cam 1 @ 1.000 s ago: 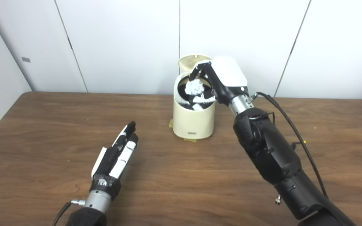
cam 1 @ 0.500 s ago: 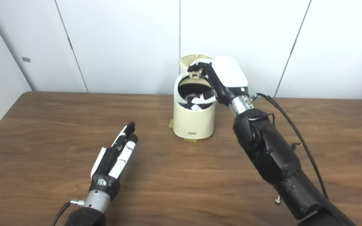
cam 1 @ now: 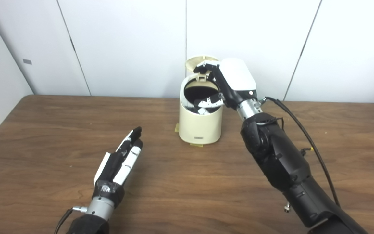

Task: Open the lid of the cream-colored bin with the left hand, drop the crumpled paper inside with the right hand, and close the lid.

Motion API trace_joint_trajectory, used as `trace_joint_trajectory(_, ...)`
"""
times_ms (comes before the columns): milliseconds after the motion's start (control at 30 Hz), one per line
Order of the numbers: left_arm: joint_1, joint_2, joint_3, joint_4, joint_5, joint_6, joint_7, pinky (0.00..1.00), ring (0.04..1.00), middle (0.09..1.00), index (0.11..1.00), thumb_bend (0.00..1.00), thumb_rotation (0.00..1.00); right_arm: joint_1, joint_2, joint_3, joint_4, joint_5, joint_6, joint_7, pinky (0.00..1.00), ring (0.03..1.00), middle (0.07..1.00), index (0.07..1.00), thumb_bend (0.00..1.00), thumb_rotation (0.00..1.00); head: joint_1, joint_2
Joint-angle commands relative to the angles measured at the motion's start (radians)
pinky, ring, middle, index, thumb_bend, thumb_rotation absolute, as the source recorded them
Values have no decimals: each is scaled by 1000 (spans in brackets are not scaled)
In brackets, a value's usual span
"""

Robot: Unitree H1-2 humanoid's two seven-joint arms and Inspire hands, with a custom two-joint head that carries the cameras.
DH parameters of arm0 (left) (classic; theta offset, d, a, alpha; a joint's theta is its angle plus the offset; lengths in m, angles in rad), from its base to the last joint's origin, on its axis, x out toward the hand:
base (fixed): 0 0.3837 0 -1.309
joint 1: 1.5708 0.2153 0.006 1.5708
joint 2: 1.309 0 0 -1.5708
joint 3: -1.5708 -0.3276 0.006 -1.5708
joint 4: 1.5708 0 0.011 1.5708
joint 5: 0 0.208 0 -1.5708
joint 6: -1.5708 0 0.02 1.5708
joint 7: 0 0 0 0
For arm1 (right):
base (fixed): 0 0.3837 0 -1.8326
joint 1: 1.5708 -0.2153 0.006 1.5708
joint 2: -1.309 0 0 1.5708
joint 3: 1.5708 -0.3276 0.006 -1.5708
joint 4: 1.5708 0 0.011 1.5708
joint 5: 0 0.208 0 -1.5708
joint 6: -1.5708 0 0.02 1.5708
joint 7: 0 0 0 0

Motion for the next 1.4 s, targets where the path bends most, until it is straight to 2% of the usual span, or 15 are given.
trace_joint_trajectory(0,-32,9,-2,-26,-1,-22,-4,1000,1000,994,988,472,676,-40,-7,-29,-35,31,-38,-41,464,526,546,543,695,58,-2,4)
trace_joint_trajectory(33,-31,8,-3,-28,1,-20,-3,1000,1000,994,989,477,675,-36,-2,-41,-35,57,-62,-56,430,497,514,519,615,29,-3,4)
trace_joint_trajectory(67,-30,6,-4,-29,4,-19,-2,1000,1000,995,992,464,685,-34,0,-50,-33,76,-84,-68,372,424,507,523,555,12,-4,4)
trace_joint_trajectory(167,-29,1,-7,-29,5,-17,2,1000,1000,995,996,450,681,-30,2,-60,-33,100,-113,-82,321,387,506,525,506,1,-3,4)
trace_joint_trajectory(500,-30,-3,-9,-2,-2,-41,1,1000,1000,998,1000,473,667,-8,5,-87,-61,135,-149,-120,339,381,507,508,497,0,-5,2)
trace_joint_trajectory(667,-37,-18,0,12,-18,-33,9,997,1000,1000,999,489,629,14,6,-121,-98,198,-150,-95,334,386,507,510,497,0,-1,3)
trace_joint_trajectory(867,-88,-36,35,38,-48,-10,25,974,1000,1000,983,477,612,86,-17,-180,-220,243,-79,-33,321,390,499,514,497,0,-6,2)
trace_joint_trajectory(1000,-165,-67,87,97,-81,5,70,979,999,998,975,394,596,159,-41,-220,-264,276,-58,-1,330,393,490,518,498,0,-20,-1)
trace_joint_trajectory(1067,-207,-75,106,131,-86,10,86,974,999,1000,990,364,643,192,-44,-240,-272,297,-48,6,329,402,488,519,499,0,-23,0)
trace_joint_trajectory(1133,-264,-76,119,176,-94,1,95,975,1000,1000,996,377,654,237,-47,-267,-296,372,-11,66,367,405,489,535,506,0,-27,0)
trace_joint_trajectory(1200,-308,-71,122,208,-88,2,101,968,1000,1000,1000,404,656,269,-50,-286,-314,444,23,127,433,517,478,522,521,4,-29,0)
trace_joint_trajectory(1233,-339,-65,120,226,-81,13,104,963,1000,999,1000,410,660,287,-49,-298,-317,496,38,161,505,600,603,635,589,132,-34,2)
trace_joint_trajectory(1267,-360,-61,119,238,-76,20,106,958,1000,1000,1000,413,673,299,-49,-307,-319,532,48,184,579,678,705,724,610,271,-34,2)
trace_joint_trajectory(1333,-411,-49,112,274,-65,27,106,954,999,1000,1000,417,686,330,-29,-338,-321,639,82,226,657,770,821,822,614,456,-42,3)
trace_joint_trajectory(1367,-425,-46,110,285,-62,27,106,958,1000,1000,1000,421,690,338,-20,-351,-322,680,94,238,691,815,865,853,604,517,-42,3)
